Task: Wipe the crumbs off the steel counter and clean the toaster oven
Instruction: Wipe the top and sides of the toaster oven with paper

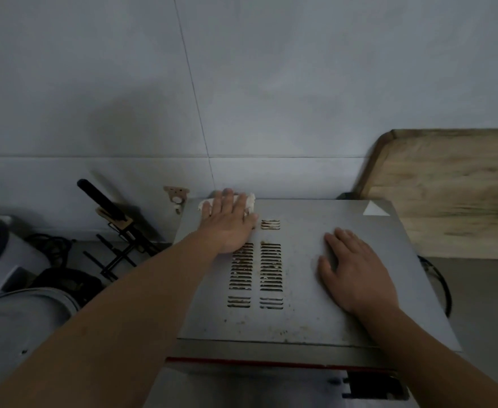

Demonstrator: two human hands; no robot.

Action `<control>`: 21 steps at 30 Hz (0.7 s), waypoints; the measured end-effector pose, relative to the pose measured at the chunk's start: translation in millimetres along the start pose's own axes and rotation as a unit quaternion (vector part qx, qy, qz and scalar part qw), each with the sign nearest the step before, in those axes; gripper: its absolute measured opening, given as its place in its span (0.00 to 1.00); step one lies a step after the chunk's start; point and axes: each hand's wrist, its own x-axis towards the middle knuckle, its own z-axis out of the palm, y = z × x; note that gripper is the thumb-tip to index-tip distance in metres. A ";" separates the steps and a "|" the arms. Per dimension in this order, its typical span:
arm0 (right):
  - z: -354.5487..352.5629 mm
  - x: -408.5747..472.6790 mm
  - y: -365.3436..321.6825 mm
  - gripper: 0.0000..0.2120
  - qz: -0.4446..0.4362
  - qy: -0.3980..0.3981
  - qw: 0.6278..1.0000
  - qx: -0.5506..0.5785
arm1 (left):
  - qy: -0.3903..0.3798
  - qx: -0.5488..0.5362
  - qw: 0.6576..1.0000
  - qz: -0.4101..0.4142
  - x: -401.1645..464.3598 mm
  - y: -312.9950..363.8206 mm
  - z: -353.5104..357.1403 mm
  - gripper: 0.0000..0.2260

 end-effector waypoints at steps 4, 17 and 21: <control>-2.9 -0.6 -2.5 0.29 0.000 -0.004 1.000 -0.001 | -0.010 -0.001 0.999 0.051 -52.5 -4.5 13.3 0.28; -4.1 -1.2 -3.2 0.29 -0.009 -0.016 1.000 -0.022 | 0.025 0.099 0.991 0.089 -198.2 -7.3 70.9 0.26; -2.1 -1.5 -4.0 0.29 -0.017 -0.015 0.999 -0.046 | 0.019 0.026 0.996 0.088 -169.5 0.6 55.1 0.26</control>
